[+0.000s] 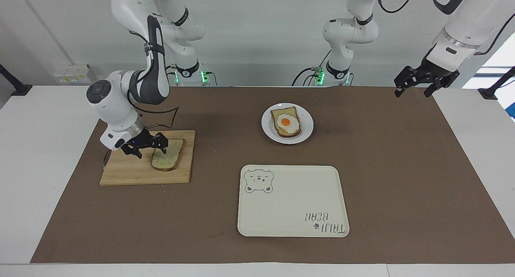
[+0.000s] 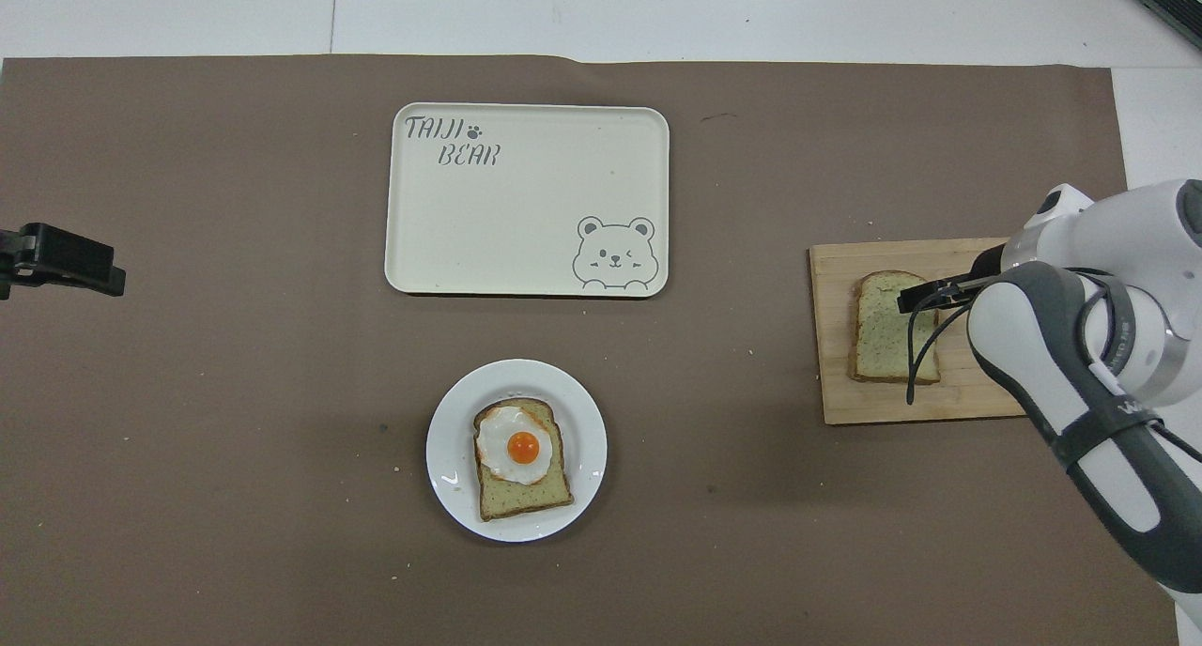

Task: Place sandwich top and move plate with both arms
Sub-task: 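Reach the right gripper down to the bread slice on the wooden board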

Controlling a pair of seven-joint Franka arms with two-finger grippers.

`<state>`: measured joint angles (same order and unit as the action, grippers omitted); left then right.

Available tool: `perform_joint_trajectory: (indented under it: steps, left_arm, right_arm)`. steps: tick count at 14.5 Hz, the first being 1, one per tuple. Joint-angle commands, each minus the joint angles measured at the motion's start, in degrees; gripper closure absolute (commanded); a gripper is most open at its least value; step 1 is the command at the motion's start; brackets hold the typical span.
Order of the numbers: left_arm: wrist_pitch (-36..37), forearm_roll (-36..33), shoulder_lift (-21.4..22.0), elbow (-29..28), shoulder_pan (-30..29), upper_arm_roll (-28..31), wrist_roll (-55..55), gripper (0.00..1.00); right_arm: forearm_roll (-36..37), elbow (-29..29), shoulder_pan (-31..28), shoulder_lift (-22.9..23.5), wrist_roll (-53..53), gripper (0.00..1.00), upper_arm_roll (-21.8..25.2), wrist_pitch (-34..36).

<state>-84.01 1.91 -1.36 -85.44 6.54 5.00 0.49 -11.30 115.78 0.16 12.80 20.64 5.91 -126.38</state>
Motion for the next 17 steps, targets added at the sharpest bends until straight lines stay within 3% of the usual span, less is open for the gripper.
perform_joint_trajectory:
  steps: [1,7,8,12,13,15,17]
  left_arm:
    - [0.42,-0.68,0.04,0.27,0.05,0.10,-0.49,0.00]
    - [0.42,-0.68,0.04,0.27,0.05,0.10,-0.49,0.00]
    - [0.42,-0.68,0.04,0.27,0.05,0.10,-0.49,0.00]
    - [0.42,-0.68,0.04,0.27,0.05,0.10,-0.49,0.00]
    - [0.42,-0.68,0.04,0.27,0.05,0.10,-0.49,0.00]
    - [0.42,-0.68,0.04,0.27,0.05,0.10,-0.49,0.00]
    - [0.42,-0.68,0.04,0.27,0.05,0.10,-0.49,0.00]
  right_arm:
    - [-4.25,0.94,-1.83,2.22,4.41,0.00,-0.55,-2.81]
    - [-4.26,1.02,-1.83,2.93,4.33,0.00,-0.46,-3.00]
    - [-4.26,1.02,-1.83,2.93,4.24,0.05,-0.46,-3.00]
    - [-4.26,0.94,-1.74,3.02,3.80,0.41,-0.46,-3.00]
    - [-4.26,0.94,-1.65,3.02,3.71,0.57,-0.46,-3.00]
    - [-4.26,0.85,-1.13,3.19,1.70,1.00,-0.46,-3.17]
    - [-4.26,0.76,-0.86,3.28,-0.24,1.00,-0.46,-3.17]
